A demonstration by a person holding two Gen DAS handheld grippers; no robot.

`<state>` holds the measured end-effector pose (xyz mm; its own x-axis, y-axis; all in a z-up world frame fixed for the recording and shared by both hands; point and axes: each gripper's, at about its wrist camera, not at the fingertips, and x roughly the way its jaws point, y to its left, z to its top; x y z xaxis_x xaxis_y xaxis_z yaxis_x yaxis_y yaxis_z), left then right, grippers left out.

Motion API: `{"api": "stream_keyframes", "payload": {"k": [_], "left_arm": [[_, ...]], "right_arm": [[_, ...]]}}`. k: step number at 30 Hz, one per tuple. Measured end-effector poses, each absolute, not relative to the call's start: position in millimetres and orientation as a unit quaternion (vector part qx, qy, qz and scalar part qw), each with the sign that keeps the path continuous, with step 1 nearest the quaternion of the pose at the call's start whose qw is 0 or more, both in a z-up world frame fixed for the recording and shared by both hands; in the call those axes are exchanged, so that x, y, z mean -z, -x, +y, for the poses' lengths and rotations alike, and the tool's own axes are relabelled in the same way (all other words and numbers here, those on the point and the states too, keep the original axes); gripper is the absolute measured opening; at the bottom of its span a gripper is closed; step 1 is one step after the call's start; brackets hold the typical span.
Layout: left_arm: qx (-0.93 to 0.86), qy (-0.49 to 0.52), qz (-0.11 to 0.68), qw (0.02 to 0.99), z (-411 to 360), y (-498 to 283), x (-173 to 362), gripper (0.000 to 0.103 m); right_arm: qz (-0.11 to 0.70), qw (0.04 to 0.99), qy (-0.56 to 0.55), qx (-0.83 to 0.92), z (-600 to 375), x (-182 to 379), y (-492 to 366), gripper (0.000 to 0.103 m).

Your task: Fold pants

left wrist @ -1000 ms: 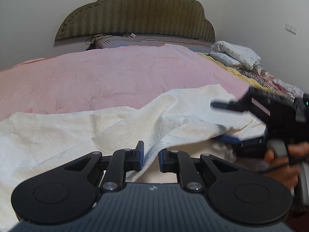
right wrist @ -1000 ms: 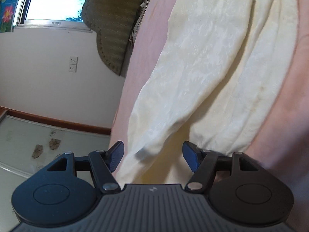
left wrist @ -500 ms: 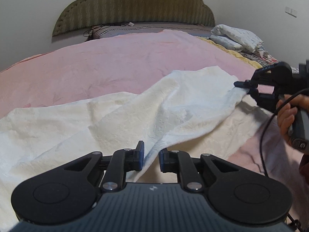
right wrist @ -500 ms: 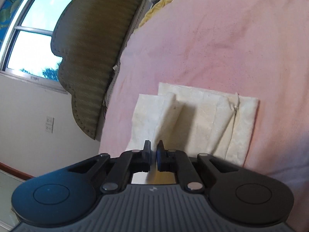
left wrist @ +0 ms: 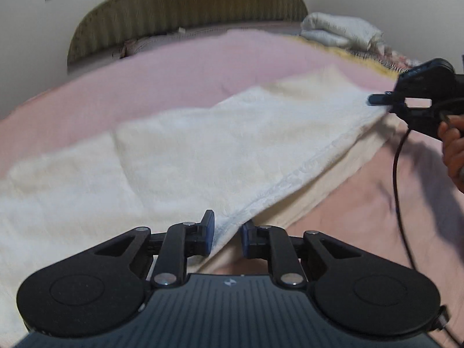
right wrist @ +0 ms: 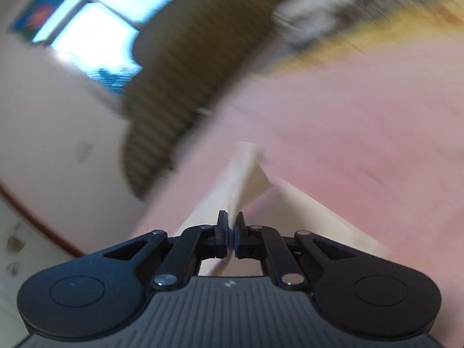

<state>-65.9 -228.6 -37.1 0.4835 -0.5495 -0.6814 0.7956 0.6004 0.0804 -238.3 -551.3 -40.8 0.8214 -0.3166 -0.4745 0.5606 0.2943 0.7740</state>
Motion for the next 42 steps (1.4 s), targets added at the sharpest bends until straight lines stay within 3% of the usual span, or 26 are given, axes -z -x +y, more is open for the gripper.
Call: {"api": "stream_keyframes", "payload": {"k": [4,14,17,20,21,22,24,26,28,29,31,32,37,42], "left_arm": [[0.407,-0.195,0.302,0.840,-222,64,28,0.019],[0.410,-0.181,0.318,0.836,-204,61,24,0.017],[0.426,-0.166,0.334,0.824,-198,59,15,0.017],[0.442,-0.150,0.361,0.807,-191,58,9,0.017],[0.446,-0.146,0.365,0.804,-188,59,7,0.024],[0.447,-0.143,0.369,0.802,-184,61,5,0.025],[0.445,-0.136,0.365,0.806,-172,66,-1,0.026],[0.430,-0.139,0.352,0.819,-157,68,-8,0.034],[0.395,-0.147,0.328,0.845,-135,69,-18,0.049],[0.376,-0.150,0.316,0.858,-124,69,-22,0.053],[0.320,-0.154,0.290,0.889,-96,64,-30,0.076],[0.287,-0.154,0.280,0.903,-80,61,-34,0.081],[0.125,-0.098,0.276,0.948,19,36,-51,0.083],[-0.023,0.041,0.313,0.949,136,3,-56,0.082]], "right_arm": [[0.121,0.779,-0.547,0.281,-543,65,249,0.005],[0.147,0.778,-0.543,0.281,-545,62,250,0.006],[0.141,0.778,-0.492,0.363,-530,36,264,0.010],[0.103,0.817,-0.367,0.432,-496,-5,260,0.014],[0.114,0.850,-0.330,0.394,-484,-16,245,0.014],[0.138,0.873,-0.310,0.349,-473,-22,226,0.014],[0.197,0.905,-0.287,0.245,-450,-23,184,0.025],[0.256,0.908,-0.280,0.176,-430,-9,147,0.048],[0.327,0.892,-0.270,0.156,-417,14,120,0.058],[0.343,0.887,-0.262,0.165,-411,20,113,0.057],[0.328,0.899,-0.228,0.182,-386,12,106,0.059],[0.313,0.913,-0.212,0.156,-370,3,102,0.059],[0.288,0.957,-0.017,-0.031,-223,-31,47,0.059],[0.238,0.936,0.176,-0.188,-73,-15,14,0.058]]}}
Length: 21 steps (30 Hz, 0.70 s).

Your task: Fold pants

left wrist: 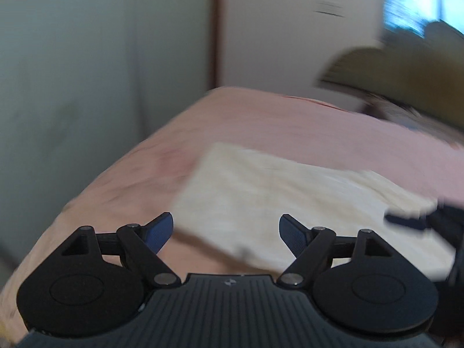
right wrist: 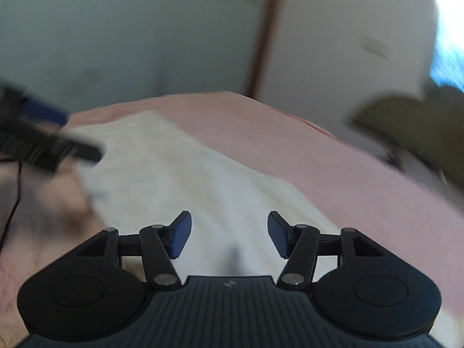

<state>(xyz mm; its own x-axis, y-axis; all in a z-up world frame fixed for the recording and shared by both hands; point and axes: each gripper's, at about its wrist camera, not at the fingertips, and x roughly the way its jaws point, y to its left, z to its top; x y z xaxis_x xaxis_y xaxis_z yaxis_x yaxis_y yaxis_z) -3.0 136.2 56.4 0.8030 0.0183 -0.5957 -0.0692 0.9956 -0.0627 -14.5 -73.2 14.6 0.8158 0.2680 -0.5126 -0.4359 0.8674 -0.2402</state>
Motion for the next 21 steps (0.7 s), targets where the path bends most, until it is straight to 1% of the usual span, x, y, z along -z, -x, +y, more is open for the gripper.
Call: {"api": "stream_keyframes", "payload": {"k": [2,4,7,10,11,13,15,16,17,20,21], "left_arm": [[-0.031,0.114,0.339,0.933,177,-12,-53,0.082],[-0.025,0.187,0.365,0.912,208,-24,-46,0.080],[-0.014,0.234,0.378,0.896,230,-32,-39,0.079],[0.008,0.256,0.377,0.890,231,-37,-37,0.079],[0.015,0.264,0.380,0.886,231,-39,-35,0.079],[0.032,0.281,0.387,0.878,232,-44,-26,0.079],[0.036,0.298,0.393,0.869,231,-50,-21,0.079],[0.040,0.307,0.396,0.864,231,-52,-19,0.078],[0.043,0.318,0.397,0.860,231,-54,-17,0.076],[0.058,0.348,0.404,0.844,230,-62,-10,0.052],[0.062,0.350,0.408,0.841,229,-64,-8,0.032]], "right_arm": [[0.226,0.915,0.209,-0.260,-26,-8,9,0.056],[0.212,0.904,0.238,-0.285,11,-1,5,0.056],[0.209,0.897,0.247,-0.303,44,4,-8,0.056],[0.218,0.896,0.252,-0.293,59,10,-21,0.045],[0.224,0.896,0.252,-0.290,60,12,-25,0.037],[0.234,0.897,0.242,-0.286,60,14,-31,0.030],[0.241,0.896,0.236,-0.288,57,14,-33,0.025],[0.241,0.896,0.233,-0.289,56,13,-33,0.019],[0.243,0.896,0.234,-0.290,56,13,-34,0.017],[0.237,0.896,0.241,-0.289,59,16,-32,0.011],[0.240,0.896,0.236,-0.290,59,16,-32,0.010]]}}
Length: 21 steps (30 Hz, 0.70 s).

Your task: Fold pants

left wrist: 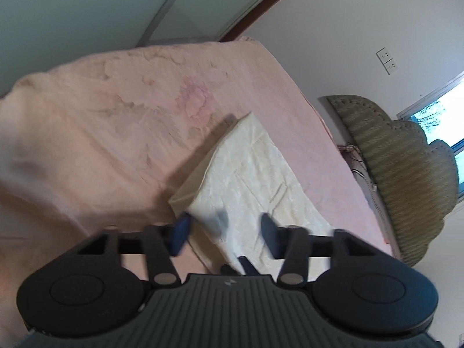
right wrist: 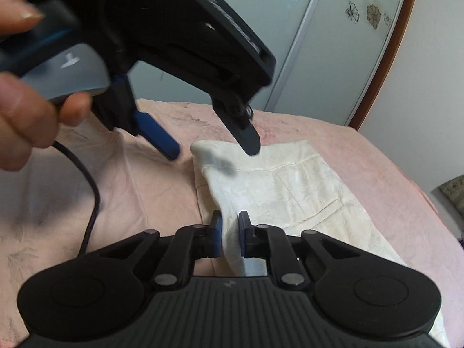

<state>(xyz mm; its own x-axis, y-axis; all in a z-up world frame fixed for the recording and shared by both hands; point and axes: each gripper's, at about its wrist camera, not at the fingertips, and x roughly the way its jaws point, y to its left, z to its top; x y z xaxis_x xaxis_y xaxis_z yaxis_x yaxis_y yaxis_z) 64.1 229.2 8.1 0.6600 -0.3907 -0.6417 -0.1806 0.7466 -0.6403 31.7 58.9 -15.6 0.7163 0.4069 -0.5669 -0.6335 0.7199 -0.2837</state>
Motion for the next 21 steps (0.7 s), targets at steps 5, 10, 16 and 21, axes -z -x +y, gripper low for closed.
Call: {"api": "stream_keyframes", "payload": {"k": [5,10,16,21], "left_arm": [[0.051,0.341,0.402,0.848,229,-66,-5,0.006],[0.021,0.294,0.376,0.878,223,-61,-7,0.005],[-0.002,0.246,0.375,0.894,213,-56,-1,0.007],[-0.025,0.174,0.352,0.919,191,-50,-10,0.008]], "right_arm": [[0.252,0.896,0.206,-0.301,58,8,-36,0.008],[0.245,0.898,0.197,-0.309,72,7,-43,0.008],[0.271,0.901,0.131,-0.313,47,-3,-34,0.009],[0.275,0.929,0.070,-0.238,-52,-29,-3,0.009]]}}
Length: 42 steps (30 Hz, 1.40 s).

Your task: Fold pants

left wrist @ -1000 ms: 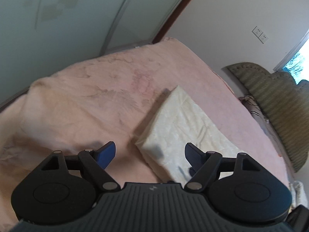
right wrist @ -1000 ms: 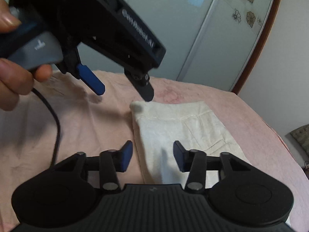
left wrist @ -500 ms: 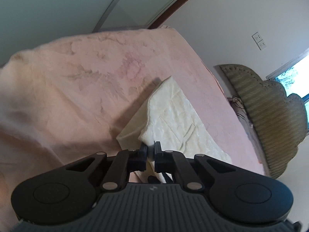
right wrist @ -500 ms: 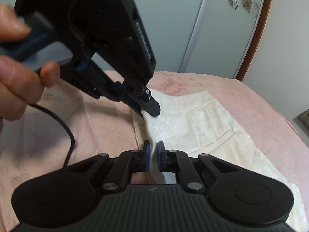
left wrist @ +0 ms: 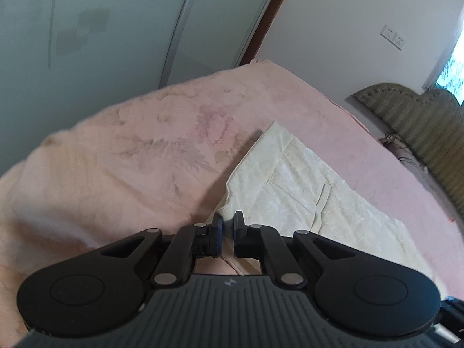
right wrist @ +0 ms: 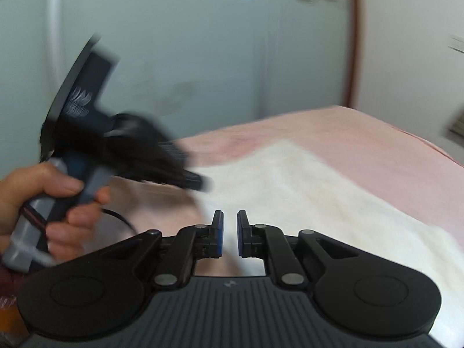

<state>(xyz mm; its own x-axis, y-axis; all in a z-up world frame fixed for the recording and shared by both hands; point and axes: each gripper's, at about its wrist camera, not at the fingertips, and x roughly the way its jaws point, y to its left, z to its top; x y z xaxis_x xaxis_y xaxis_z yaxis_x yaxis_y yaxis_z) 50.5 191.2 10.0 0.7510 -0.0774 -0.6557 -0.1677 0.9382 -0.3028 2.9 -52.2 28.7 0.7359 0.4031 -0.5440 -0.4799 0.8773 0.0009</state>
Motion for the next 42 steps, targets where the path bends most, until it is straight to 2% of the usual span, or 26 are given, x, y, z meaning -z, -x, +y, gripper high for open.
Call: {"api": "stream_keyframes", "payload": {"k": [3,5,9,13,17,20,22,24,27,30,32,34,36,39,40,42], "left_arm": [[-0.042,0.123,0.337,0.932,176,-48,-9,0.007],[-0.052,0.103,0.336,0.935,169,-48,-5,0.008],[-0.065,0.077,0.331,0.938,162,-47,-8,0.010],[-0.081,0.059,0.332,0.938,153,-50,-9,0.010],[-0.099,0.039,0.331,0.938,143,-51,-8,0.010],[-0.116,0.025,0.328,0.937,139,-51,-11,0.018],[-0.133,0.012,0.324,0.937,134,-50,-17,0.029],[-0.147,-0.007,0.314,0.938,126,-47,-22,0.032],[-0.149,-0.037,0.299,0.942,111,-41,-33,0.035],[-0.144,-0.057,0.284,0.946,88,-35,-45,0.045],[-0.123,-0.059,0.272,0.952,69,-32,-52,0.049],[-0.084,-0.078,0.254,0.960,39,-31,-57,0.064],[-0.045,-0.115,0.234,0.964,3,-31,-57,0.070],[0.047,-0.140,0.238,0.960,-53,-33,-52,0.073],[0.085,-0.140,0.246,0.955,-72,-34,-49,0.074],[0.151,-0.138,0.276,0.939,-109,-39,-40,0.074]], "right_arm": [[0.319,0.934,0.040,-0.153,-112,-10,4,0.010],[0.385,0.913,-0.010,-0.132,-146,15,8,0.009],[0.337,0.929,-0.091,-0.121,-198,4,58,0.010],[0.286,0.949,-0.129,0.019,-288,-11,100,0.011],[0.342,0.912,-0.163,0.157,-382,16,140,0.011],[0.319,0.924,-0.171,0.126,-401,15,182,0.011],[0.278,0.928,-0.191,0.157,-415,9,203,0.012],[0.251,0.925,-0.225,0.178,-437,8,212,0.014],[0.279,0.921,-0.208,0.179,-461,9,198,0.014],[0.325,0.917,-0.145,0.181,-476,8,161,0.014],[0.333,0.917,-0.146,0.162,-489,9,136,0.014],[0.338,0.917,-0.149,0.148,-502,11,118,0.014],[0.357,0.909,-0.136,0.166,-518,19,104,0.014],[0.345,0.892,-0.167,0.238,-545,23,108,0.014],[0.335,0.891,-0.171,0.254,-543,17,112,0.017],[0.314,0.911,-0.164,0.213,-525,5,119,0.017]]}}
